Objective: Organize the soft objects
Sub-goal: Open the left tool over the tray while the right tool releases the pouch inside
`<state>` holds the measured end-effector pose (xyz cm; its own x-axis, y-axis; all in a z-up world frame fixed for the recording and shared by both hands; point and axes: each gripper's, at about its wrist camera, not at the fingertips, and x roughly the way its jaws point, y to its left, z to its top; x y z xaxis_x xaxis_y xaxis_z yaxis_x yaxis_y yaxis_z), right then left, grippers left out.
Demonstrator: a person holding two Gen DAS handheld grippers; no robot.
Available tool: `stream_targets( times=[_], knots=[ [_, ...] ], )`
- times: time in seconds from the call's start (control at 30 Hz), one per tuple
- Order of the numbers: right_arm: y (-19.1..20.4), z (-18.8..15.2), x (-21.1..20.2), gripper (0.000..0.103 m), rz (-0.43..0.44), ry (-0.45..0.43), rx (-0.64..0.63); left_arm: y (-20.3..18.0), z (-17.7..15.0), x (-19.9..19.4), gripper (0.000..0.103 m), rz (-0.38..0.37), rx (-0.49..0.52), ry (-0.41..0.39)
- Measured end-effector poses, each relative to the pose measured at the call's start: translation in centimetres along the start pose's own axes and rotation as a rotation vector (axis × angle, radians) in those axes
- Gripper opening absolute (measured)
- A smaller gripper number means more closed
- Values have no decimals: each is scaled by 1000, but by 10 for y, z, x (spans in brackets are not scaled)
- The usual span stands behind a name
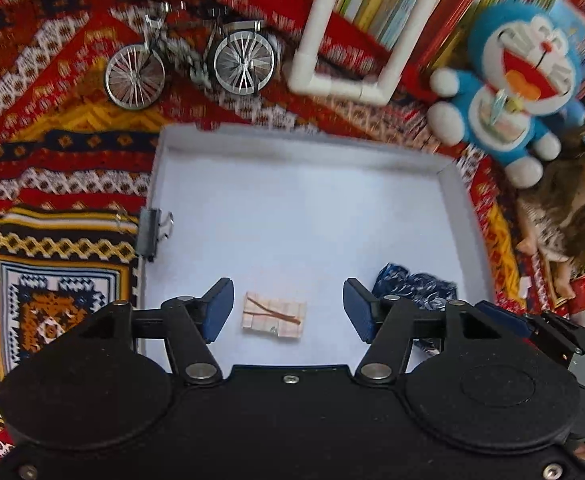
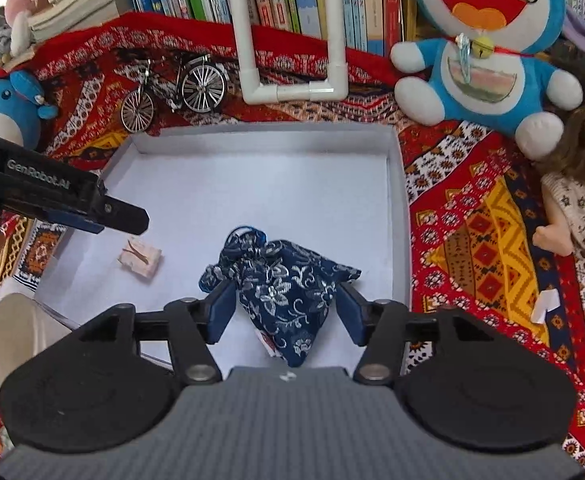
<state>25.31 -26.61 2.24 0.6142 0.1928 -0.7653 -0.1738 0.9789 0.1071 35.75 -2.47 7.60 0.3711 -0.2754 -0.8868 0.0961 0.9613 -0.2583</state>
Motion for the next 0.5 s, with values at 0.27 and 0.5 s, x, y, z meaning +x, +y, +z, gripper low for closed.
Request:
stream_targets(
  times=[0.27, 0.5],
  knots=[
    [10, -10, -59, 85, 25, -164, -34, 7, -29, -79, 76, -31, 66, -117],
    [21, -38, -113, 97, 74, -336, -74, 23, -93, -143, 84, 1, 106, -296]
  ],
)
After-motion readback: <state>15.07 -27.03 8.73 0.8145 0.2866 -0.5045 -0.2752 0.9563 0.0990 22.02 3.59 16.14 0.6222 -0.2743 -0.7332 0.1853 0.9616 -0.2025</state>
